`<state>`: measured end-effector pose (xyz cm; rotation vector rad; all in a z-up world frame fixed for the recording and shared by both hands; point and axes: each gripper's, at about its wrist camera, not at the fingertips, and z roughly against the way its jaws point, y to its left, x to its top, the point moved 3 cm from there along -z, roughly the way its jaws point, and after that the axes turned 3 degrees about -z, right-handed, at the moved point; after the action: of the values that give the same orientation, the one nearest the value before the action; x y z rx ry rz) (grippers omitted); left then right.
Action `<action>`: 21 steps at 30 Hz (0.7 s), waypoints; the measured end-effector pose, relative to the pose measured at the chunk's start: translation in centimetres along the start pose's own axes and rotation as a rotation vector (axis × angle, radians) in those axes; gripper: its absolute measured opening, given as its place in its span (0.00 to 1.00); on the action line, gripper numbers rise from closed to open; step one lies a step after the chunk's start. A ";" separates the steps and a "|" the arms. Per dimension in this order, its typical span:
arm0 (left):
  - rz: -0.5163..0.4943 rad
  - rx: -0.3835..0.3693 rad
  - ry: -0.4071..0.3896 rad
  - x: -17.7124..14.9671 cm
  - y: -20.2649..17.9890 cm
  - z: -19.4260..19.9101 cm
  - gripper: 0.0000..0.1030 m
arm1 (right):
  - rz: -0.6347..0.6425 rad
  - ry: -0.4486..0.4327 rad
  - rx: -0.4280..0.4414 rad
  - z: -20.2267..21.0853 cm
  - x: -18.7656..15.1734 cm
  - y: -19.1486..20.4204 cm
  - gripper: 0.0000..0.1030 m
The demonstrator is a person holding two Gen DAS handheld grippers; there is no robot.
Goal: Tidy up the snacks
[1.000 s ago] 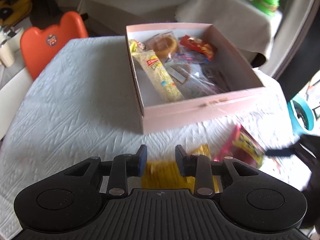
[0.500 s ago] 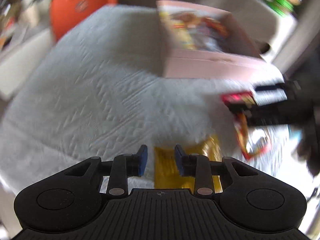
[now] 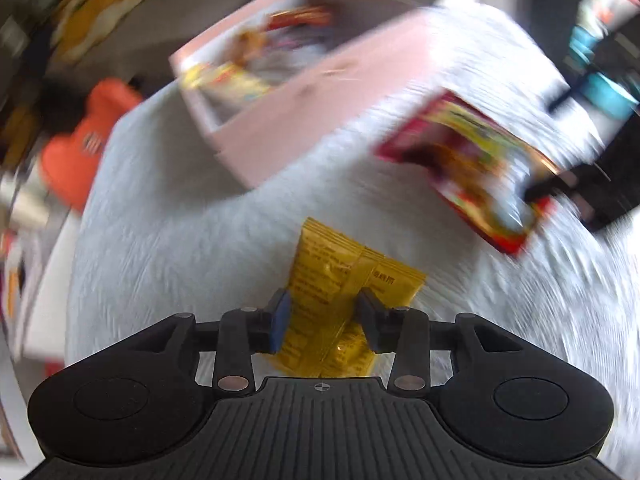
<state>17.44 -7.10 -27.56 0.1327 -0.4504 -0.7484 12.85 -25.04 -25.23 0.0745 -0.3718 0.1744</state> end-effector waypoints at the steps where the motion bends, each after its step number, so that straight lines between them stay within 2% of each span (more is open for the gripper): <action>1: 0.065 -0.020 0.009 0.4 0.7 -0.3 0.43 | -0.007 0.000 -0.001 0.0 0.0 0.0 0.76; 3: 0.122 -0.087 0.028 0.9 1.2 -0.6 0.43 | -0.022 -0.001 0.000 -0.1 0.0 -0.2 0.76; 6: 0.109 -0.167 0.044 1.2 0.3 -0.4 0.57 | -0.047 0.001 0.010 -0.2 -0.1 -0.4 0.76; 8: 0.139 -0.227 0.050 1.1 -0.1 -0.3 0.69 | -0.068 0.015 0.019 -0.5 -0.3 -0.7 0.76; 10: 0.182 -0.258 0.050 1.1 -0.3 -0.4 0.75 | -0.091 0.035 0.033 -1.0 -0.5 -1.0 0.76; 15: 0.218 -0.248 0.051 1.1 0.4 -0.7 0.73 | -0.123 0.056 0.058 -1.6 -1.2 -1.7 0.78; 18: 0.227 -0.205 0.053 0.9 1.9 -0.9 0.68 | -0.111 0.056 0.061 -1.8 -1.2 -1.6 0.81; 21: 0.279 -0.234 0.062 0.0 3.6 -1.3 0.68 | -0.103 0.052 0.062 -1.9 -1.3 -1.3 0.85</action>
<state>20.27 -4.57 -27.73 -0.1241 -0.3114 -0.5159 12.58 -26.29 -27.54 0.1495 -0.3095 0.0855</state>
